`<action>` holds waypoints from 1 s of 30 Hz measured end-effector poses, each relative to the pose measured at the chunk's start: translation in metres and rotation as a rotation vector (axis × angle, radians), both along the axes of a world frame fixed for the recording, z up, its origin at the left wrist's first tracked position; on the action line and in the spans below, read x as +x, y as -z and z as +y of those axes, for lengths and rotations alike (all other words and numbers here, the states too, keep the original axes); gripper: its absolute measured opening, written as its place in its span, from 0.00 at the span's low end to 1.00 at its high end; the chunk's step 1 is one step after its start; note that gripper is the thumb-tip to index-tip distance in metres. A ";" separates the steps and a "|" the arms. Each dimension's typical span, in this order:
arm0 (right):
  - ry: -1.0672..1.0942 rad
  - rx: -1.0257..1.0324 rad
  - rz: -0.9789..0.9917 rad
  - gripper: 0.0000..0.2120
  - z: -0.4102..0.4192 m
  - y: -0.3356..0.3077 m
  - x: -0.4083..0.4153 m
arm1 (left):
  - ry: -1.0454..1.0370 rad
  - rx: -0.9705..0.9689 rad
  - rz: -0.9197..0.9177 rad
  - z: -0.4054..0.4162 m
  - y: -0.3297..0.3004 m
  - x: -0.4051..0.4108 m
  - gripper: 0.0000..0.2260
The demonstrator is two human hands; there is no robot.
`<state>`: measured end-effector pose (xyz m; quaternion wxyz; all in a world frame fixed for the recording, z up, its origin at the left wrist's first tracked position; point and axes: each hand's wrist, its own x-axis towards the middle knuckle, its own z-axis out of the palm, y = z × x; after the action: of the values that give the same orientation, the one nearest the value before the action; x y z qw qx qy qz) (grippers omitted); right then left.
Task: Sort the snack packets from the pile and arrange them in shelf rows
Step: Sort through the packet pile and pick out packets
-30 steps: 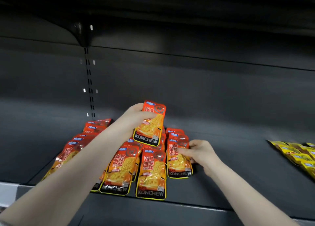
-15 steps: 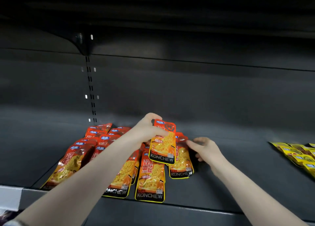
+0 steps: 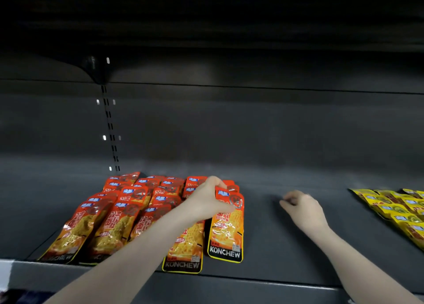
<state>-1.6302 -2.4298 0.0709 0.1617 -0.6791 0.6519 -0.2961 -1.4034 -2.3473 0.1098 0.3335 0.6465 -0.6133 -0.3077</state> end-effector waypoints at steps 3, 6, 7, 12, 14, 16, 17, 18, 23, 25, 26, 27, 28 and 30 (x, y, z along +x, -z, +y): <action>-0.044 -0.052 0.146 0.08 -0.004 0.007 0.001 | -0.022 -0.073 -0.135 0.002 0.007 -0.005 0.19; -0.064 -0.097 0.227 0.10 -0.005 0.009 0.003 | -0.070 -0.137 -0.272 0.004 0.012 -0.006 0.21; -0.065 -0.106 0.234 0.10 -0.005 0.010 0.003 | -0.093 -0.162 -0.319 0.004 0.014 -0.005 0.21; -0.072 -0.129 0.224 0.10 -0.009 0.011 0.003 | -0.190 -0.285 -0.491 0.007 0.031 -0.003 0.23; -0.074 -0.131 0.233 0.10 -0.009 0.012 0.003 | -0.202 -0.335 -0.523 0.008 0.035 -0.004 0.23; -0.073 -0.130 0.228 0.10 -0.009 0.012 0.003 | -0.213 -0.376 -0.581 0.007 0.037 -0.005 0.24; -0.071 -0.130 0.225 0.10 -0.009 0.012 0.003 | -0.214 -0.398 -0.615 0.006 0.037 -0.006 0.24; -0.070 -0.130 0.225 0.10 -0.009 0.011 0.003 | -0.215 -0.416 -0.646 0.006 0.036 -0.008 0.24; -0.074 -0.121 0.221 0.10 -0.009 0.011 0.003 | -0.204 -0.446 -0.727 0.004 0.038 -0.011 0.24; -0.072 -0.119 0.211 0.10 -0.009 0.010 0.003 | -0.213 -0.477 -0.746 0.004 0.040 -0.011 0.26; -0.073 -0.115 0.204 0.10 -0.009 0.010 0.003 | -0.218 -0.496 -0.757 0.004 0.040 -0.011 0.26; -0.074 -0.114 0.199 0.10 -0.009 0.010 0.003 | -0.215 -0.496 -0.773 0.005 0.040 -0.012 0.25; -0.076 -0.113 0.196 0.10 -0.009 0.010 0.003 | -0.208 -0.494 -0.792 0.005 0.040 -0.012 0.24; -0.074 -0.113 0.191 0.10 -0.009 0.010 0.003 | -0.195 -0.492 -0.818 0.004 0.042 -0.011 0.23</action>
<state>-1.6271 -2.4385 0.0607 0.0711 -0.7359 0.6210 -0.2604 -1.4148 -2.3436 0.0678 0.2352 0.6708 -0.6852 0.1586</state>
